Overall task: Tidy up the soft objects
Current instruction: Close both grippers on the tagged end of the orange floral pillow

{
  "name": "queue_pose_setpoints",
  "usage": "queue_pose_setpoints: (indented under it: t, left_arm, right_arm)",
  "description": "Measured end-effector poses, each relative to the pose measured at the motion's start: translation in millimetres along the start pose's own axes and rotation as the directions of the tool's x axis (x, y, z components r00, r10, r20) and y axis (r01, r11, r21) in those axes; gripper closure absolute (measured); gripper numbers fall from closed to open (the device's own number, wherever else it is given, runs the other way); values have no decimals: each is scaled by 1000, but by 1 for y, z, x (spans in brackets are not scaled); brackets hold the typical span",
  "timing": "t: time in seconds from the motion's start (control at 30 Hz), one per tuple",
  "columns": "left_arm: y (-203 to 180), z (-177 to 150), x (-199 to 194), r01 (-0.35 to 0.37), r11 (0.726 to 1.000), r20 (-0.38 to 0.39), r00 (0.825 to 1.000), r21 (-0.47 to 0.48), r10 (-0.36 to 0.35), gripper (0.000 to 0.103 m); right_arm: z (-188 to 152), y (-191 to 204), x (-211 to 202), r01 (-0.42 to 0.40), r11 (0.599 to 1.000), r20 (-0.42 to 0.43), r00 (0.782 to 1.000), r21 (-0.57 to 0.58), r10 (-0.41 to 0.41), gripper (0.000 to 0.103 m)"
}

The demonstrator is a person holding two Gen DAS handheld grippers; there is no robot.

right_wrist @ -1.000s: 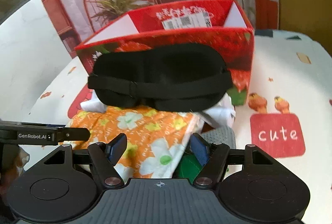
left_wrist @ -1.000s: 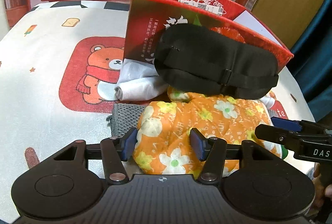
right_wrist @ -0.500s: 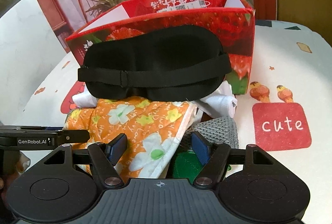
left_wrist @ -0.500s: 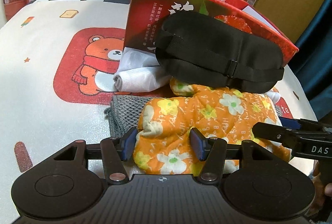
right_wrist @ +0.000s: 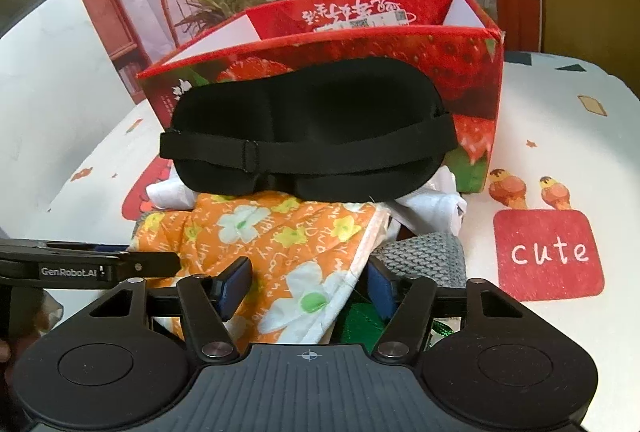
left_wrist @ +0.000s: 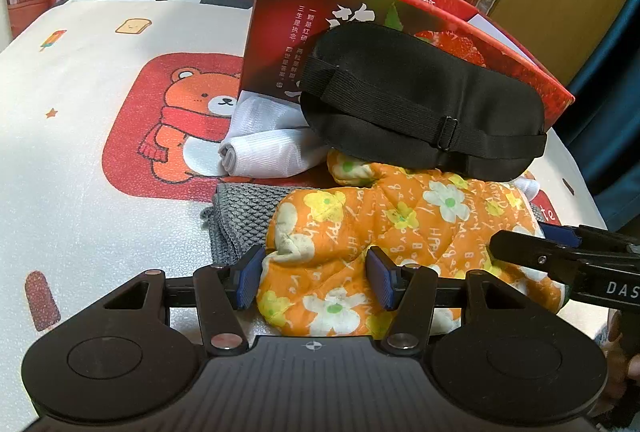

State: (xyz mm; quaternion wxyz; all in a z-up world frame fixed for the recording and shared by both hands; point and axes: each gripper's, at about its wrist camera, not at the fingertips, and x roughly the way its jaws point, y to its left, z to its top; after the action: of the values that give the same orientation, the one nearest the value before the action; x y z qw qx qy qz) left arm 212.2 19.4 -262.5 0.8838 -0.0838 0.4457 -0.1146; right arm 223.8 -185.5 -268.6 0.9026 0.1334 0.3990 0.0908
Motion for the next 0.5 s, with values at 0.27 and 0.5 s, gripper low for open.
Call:
queue_pose_setpoints:
  t: [0.27, 0.5]
  left_arm:
    - [-2, -1, -2, -12, 1000, 7, 1000, 14, 12, 47]
    - [-8, 2, -15, -18, 999, 31, 999, 31, 17, 68]
  right_arm:
    - [3, 3, -9, -28, 999, 29, 999, -17, 29, 65]
    - [0, 2, -7, -36, 999, 17, 999, -6, 37, 80]
